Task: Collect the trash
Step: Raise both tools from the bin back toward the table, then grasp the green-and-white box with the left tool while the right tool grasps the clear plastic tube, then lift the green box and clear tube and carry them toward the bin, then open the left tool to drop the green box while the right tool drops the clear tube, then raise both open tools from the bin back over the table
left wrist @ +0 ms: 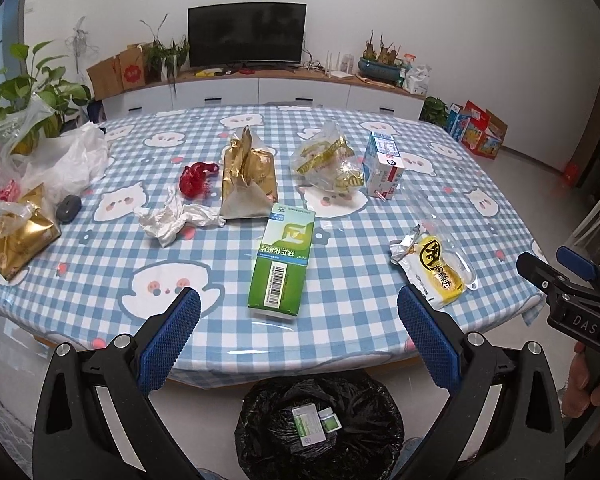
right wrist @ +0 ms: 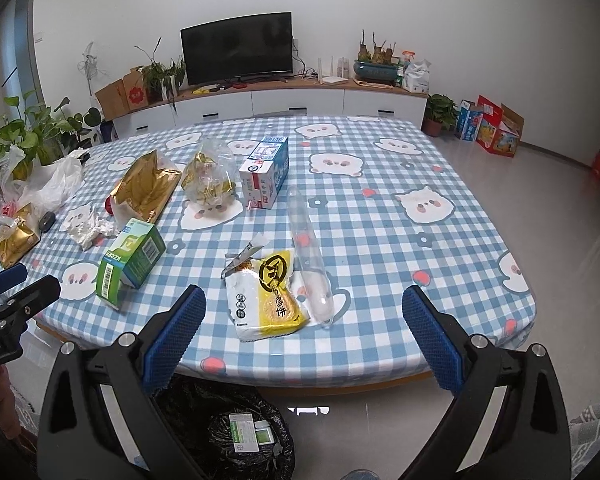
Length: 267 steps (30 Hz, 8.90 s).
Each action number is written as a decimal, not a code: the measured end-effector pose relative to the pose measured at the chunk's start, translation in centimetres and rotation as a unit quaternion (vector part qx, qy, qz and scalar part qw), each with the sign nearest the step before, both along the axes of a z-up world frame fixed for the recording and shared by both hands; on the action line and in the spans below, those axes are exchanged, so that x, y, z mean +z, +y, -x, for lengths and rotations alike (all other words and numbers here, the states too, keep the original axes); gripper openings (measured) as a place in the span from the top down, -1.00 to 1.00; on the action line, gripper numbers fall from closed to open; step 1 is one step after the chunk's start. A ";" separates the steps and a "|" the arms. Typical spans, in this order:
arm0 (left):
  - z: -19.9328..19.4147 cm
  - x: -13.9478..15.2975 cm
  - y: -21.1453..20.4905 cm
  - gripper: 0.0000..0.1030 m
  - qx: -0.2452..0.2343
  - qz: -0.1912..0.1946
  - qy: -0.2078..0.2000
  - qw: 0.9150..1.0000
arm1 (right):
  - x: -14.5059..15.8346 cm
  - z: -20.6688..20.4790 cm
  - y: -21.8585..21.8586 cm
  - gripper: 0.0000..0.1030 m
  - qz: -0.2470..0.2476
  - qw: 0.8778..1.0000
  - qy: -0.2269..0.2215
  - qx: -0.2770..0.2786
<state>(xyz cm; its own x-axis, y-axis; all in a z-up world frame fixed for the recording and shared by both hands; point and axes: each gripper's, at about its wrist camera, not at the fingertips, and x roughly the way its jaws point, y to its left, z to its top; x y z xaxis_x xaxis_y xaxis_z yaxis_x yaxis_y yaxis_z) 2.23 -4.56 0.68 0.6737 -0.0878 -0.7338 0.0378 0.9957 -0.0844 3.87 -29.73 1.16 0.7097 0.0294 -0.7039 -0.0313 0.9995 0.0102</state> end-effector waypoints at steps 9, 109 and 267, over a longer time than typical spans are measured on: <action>-4.4 -1.0 -0.1 -0.88 -0.002 -0.018 0.013 1.000 | -1.4 -5.4 -0.8 -0.76 0.011 1.000 0.021 0.002; -2.1 -5.0 -4.0 0.00 -0.003 0.027 0.063 0.998 | -4.8 -1.8 -3.2 0.52 -0.024 0.993 0.110 -0.035; 3.5 -8.4 9.1 -0.88 0.068 -0.017 0.053 0.996 | -5.8 3.2 7.7 -0.85 0.029 0.998 0.028 0.054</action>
